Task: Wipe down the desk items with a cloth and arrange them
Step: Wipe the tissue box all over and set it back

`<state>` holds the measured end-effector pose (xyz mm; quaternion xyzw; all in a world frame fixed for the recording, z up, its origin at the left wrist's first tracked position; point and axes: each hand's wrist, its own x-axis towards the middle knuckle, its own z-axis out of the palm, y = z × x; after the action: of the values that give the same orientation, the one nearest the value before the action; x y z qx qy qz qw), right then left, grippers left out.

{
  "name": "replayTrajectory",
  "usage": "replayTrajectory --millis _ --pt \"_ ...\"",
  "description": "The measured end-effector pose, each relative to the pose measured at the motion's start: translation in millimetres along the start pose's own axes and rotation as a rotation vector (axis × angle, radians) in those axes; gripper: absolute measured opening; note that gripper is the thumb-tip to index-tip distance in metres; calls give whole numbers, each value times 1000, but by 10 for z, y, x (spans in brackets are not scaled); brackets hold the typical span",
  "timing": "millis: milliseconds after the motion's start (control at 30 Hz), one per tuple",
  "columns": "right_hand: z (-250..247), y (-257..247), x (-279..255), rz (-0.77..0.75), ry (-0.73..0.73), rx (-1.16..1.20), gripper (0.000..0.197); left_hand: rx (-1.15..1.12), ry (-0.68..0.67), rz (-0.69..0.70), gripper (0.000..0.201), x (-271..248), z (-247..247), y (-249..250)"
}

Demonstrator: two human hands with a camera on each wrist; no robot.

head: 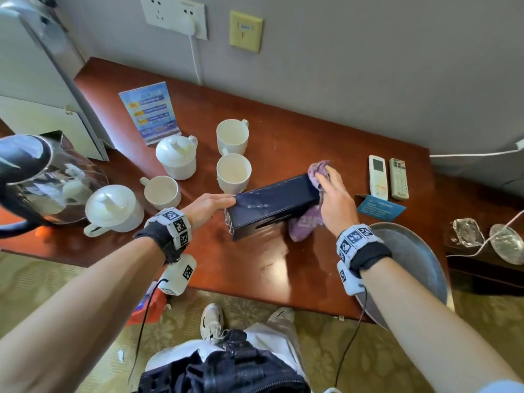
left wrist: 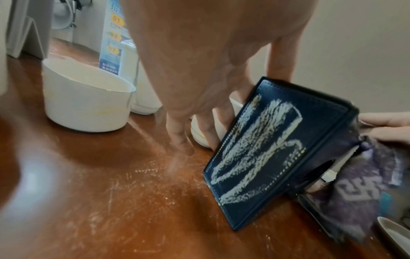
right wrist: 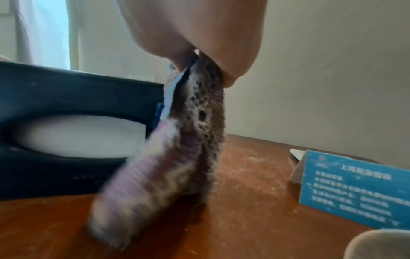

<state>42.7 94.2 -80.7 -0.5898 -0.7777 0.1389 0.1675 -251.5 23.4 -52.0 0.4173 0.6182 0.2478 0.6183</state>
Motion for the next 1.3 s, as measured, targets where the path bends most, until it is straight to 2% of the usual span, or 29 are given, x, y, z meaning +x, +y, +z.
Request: replayTrajectory --millis 67,133,267,367,433,567,667,733,833,900,933,1000,1133,1233,1300 --pt "18 -84 10 62 38 17 59 2 5 -6 37 -6 10 15" --pt "138 -354 -78 47 94 50 60 1 10 -5 37 -2 15 17" --pt "549 -1001 -464 -196 37 156 58 16 8 -14 38 -15 6 42" --pt "476 -1012 -482 -277 -45 154 66 18 2 -9 37 -32 4 52" --pt "309 -790 -367 -214 -87 145 72 15 7 -12 33 -37 -2 42" --pt "-38 -325 -47 90 -23 29 68 2 8 -16 33 -38 19 18" --pt "-64 -321 40 175 13 18 64 -24 12 -31 28 -28 54 -22" --pt "20 -548 -7 160 -8 38 70 -46 23 -31 25 -5 61 -53" --pt "265 -986 -225 -86 -84 79 67 -35 15 -38 27 0 41 -53" --pt "310 -1051 -245 -216 -125 85 65 -14 -1 -50 27 8 16 -62" --pt "271 -965 -177 -230 -144 73 65 0 -11 -57 26 10 -1 -71" --pt "96 -719 -19 -141 -162 66 66 16 -24 -65 25 14 -17 -76" --pt "-219 -282 153 127 -96 -22 68 -20 -27 -32 30 16 18 -71" --pt "-98 -407 91 160 -52 -6 73 -43 -8 -5 27 39 34 -100" --pt "67 -667 -35 78 -65 30 78 -35 -3 2 27 60 20 -101"
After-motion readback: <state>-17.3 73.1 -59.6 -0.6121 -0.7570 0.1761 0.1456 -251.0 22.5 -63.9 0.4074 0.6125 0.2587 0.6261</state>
